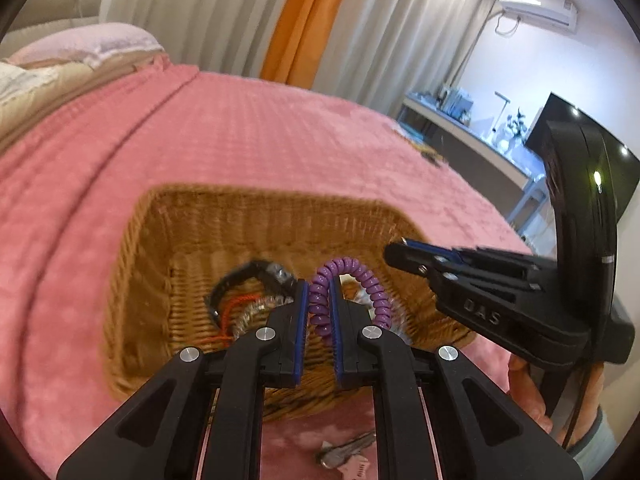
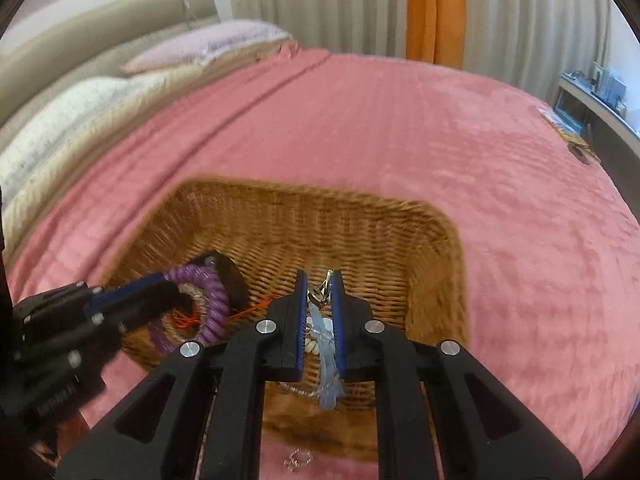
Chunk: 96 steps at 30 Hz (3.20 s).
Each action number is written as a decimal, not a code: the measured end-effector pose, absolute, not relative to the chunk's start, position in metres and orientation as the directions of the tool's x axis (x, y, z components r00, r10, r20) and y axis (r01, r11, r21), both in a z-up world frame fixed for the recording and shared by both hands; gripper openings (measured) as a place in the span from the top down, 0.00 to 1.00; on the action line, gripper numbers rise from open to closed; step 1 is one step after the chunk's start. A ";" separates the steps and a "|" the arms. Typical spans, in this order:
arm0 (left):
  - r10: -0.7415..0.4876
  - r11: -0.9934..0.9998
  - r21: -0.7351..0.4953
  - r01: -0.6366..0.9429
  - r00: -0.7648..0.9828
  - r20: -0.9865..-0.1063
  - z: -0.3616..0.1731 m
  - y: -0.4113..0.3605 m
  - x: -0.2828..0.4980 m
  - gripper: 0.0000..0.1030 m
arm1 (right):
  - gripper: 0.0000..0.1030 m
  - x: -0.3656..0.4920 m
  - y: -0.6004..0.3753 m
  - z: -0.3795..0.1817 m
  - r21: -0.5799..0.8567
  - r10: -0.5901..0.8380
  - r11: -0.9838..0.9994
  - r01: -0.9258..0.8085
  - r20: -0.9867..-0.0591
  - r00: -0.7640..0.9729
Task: Organize jewelry
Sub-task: 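Lower both held items into the wicker basket and open both grippers, then grasp the clear beaded butterfly bracelet with the left gripper while the right gripper grasps the pink star keychain, then carry the bracelet and keychain into the basket and open both grippers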
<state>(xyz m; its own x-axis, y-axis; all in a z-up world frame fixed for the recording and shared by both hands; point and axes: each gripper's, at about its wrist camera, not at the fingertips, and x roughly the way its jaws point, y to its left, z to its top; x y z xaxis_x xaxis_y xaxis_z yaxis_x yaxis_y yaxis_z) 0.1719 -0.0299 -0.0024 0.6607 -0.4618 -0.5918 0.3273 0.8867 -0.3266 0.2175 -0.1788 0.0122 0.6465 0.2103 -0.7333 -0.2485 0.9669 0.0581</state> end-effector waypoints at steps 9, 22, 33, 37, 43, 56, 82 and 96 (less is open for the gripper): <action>-0.458 0.889 -0.313 0.334 0.650 -0.606 -0.009 -0.028 0.170 0.83 | 0.89 0.226 -0.184 0.001 0.122 0.241 0.965 -0.233 -0.765 0.597; -0.493 0.870 -0.321 0.375 0.689 -0.531 0.030 -0.002 0.109 0.45 | 0.52 0.164 -0.208 0.044 0.186 0.292 0.956 -0.227 -0.685 0.668; -0.501 0.865 -0.321 0.385 0.676 -0.540 0.018 0.012 0.040 0.42 | 0.52 0.083 -0.207 0.033 0.130 0.262 0.964 -0.234 -0.637 0.725; -0.501 0.866 -0.336 0.372 0.641 -0.582 -0.007 0.010 0.028 0.42 | 0.52 0.073 -0.204 0.011 0.141 0.266 0.963 -0.231 -0.647 0.714; -0.522 0.852 -0.364 0.376 0.565 -0.638 -0.037 0.001 0.025 0.42 | 0.52 0.080 -0.205 -0.019 0.148 0.243 0.970 -0.195 -0.678 0.694; -0.435 0.885 -0.249 0.392 0.511 -0.742 -0.064 -0.030 0.027 0.61 | 0.52 0.073 -0.173 -0.043 0.273 0.395 0.917 -0.290 -0.725 0.564; -0.411 0.908 -0.284 0.308 0.529 -0.742 -0.061 0.040 0.003 0.86 | 0.81 0.072 -0.109 -0.062 0.041 0.217 0.950 -0.309 -0.798 0.562; -0.376 0.922 -0.239 0.306 0.546 -0.749 -0.060 0.033 0.003 0.58 | 0.83 0.040 -0.147 -0.063 0.104 0.289 0.935 -0.339 -0.778 0.558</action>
